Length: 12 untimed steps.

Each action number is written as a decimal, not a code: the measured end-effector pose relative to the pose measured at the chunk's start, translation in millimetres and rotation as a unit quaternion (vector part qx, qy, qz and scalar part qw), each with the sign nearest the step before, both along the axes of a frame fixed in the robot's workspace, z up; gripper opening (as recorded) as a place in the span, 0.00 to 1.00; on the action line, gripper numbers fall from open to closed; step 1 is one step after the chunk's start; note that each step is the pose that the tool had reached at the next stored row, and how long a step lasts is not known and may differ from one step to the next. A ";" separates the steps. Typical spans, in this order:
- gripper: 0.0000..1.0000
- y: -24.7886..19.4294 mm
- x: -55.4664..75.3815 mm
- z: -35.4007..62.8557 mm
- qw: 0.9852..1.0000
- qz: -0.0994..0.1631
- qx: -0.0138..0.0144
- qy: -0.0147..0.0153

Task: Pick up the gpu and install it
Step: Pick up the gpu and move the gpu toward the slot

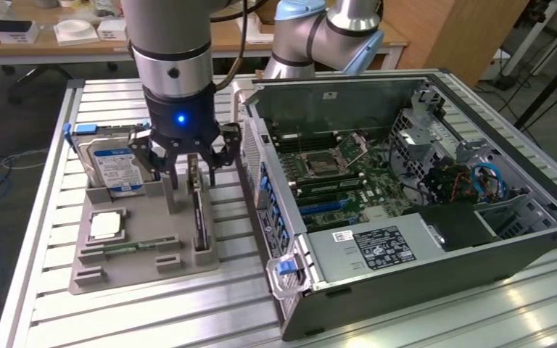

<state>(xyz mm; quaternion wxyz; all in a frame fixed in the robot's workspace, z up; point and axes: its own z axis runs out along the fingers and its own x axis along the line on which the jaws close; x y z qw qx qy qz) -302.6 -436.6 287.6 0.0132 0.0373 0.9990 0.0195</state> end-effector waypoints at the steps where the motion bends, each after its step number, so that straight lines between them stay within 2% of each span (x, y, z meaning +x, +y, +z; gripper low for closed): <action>1: 0.59 -0.2 0.2 -1.6 1.000 0.000 0.000 0.000; 12: 0.59 -3.1 1.4 -20.4 1.000 0.000 -0.001 0.000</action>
